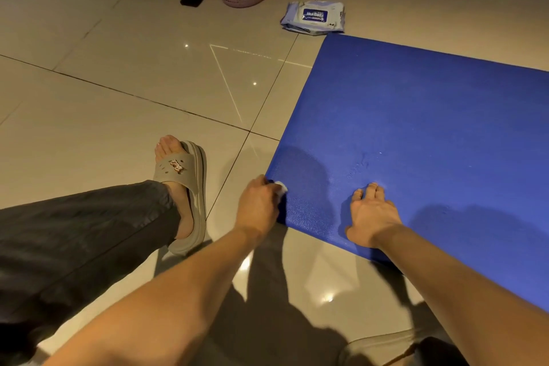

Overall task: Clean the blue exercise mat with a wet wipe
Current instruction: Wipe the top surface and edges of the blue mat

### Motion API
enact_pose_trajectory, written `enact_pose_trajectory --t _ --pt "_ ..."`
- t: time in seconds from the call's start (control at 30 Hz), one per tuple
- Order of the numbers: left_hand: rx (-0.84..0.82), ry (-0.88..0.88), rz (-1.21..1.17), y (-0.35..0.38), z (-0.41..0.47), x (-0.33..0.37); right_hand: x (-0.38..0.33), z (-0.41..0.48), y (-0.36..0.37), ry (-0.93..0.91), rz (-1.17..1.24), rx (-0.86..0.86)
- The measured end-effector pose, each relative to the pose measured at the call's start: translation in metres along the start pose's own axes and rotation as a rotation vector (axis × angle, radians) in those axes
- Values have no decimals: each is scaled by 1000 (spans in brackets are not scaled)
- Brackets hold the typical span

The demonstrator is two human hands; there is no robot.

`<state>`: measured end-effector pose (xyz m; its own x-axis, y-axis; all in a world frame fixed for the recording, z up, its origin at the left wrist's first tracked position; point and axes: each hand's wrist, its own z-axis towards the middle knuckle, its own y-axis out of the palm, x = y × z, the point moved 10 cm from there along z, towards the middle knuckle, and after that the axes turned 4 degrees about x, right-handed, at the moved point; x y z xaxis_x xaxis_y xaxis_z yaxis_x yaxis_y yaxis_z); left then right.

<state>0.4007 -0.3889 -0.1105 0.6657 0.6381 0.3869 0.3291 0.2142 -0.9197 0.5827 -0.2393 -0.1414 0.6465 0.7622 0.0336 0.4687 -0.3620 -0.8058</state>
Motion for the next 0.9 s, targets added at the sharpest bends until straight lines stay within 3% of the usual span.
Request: enact_pose_trajectory --t 0.1,0.17,0.3,0.4,0.57,0.77,0.9 --pt "75 -206 -41 -17 3 -36 0 -1 0 2 0 3" --pt "82 -254 -84 -15 0 -36 0 -1 2 6 -4 3" --pt "29 -194 -214 13 -14 11 0 0 2 6 -3 -2" --pt "-66 -55 -264 36 -30 63 -1 1 2 6 -2 -17" --pt "-83 190 -30 27 -18 66 0 1 1 14 7 -17" --pt "85 -25 184 -22 17 -27 -1 0 -2 24 3 -4" --pt "62 -74 19 -11 6 -6 -2 0 -3 24 6 5"
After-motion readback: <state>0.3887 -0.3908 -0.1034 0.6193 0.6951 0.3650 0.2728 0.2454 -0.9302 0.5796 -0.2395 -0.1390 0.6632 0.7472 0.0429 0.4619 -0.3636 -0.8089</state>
